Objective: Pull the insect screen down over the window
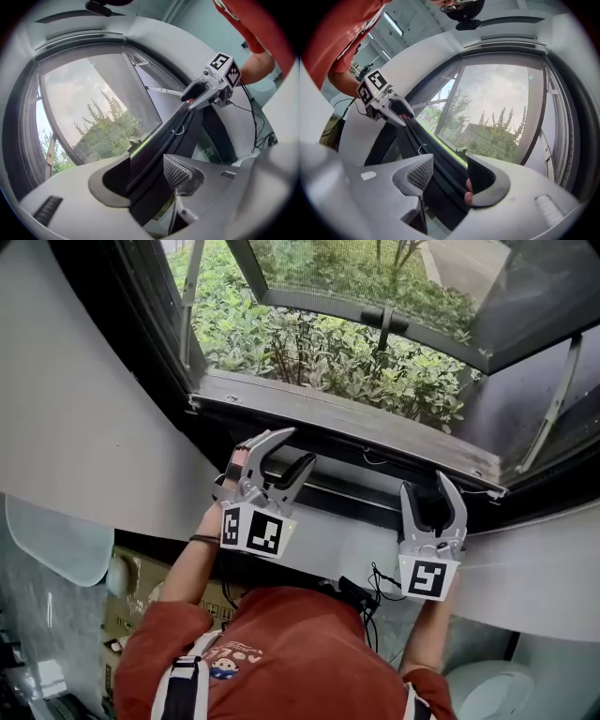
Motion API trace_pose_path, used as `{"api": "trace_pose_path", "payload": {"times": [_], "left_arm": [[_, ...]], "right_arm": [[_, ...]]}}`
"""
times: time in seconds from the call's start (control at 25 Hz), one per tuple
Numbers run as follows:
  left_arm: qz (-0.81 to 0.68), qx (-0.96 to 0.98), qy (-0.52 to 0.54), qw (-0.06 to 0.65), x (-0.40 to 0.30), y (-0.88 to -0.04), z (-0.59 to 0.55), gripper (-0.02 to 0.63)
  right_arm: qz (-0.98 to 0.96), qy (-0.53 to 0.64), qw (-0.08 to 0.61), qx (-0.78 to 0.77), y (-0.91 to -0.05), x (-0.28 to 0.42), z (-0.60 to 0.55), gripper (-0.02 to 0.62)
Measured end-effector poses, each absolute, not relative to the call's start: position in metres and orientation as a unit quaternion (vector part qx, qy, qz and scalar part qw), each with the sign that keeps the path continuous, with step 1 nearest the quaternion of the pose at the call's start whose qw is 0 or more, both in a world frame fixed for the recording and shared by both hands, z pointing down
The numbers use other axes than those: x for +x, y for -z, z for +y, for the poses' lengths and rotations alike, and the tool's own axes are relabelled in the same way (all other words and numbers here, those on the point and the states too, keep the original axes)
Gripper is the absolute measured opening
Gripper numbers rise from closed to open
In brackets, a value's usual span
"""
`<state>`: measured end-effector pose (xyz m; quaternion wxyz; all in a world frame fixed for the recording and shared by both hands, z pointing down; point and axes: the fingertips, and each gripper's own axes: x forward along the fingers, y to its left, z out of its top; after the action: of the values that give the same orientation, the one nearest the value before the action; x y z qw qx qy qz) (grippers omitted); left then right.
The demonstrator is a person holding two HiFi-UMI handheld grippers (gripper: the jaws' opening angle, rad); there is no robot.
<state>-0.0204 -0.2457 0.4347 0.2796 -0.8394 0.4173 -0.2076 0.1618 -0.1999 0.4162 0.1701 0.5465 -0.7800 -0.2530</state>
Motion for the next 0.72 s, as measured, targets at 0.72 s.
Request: {"api": "trace_pose_path", "payload": {"times": [0.72], "left_arm": [[0.497,-0.860,0.040,0.103,-0.027,-0.443,-0.226,0.221]], "right_arm": [[-0.760,0.150,0.016,0.633,-0.427,0.175,-0.182,0.236]]}}
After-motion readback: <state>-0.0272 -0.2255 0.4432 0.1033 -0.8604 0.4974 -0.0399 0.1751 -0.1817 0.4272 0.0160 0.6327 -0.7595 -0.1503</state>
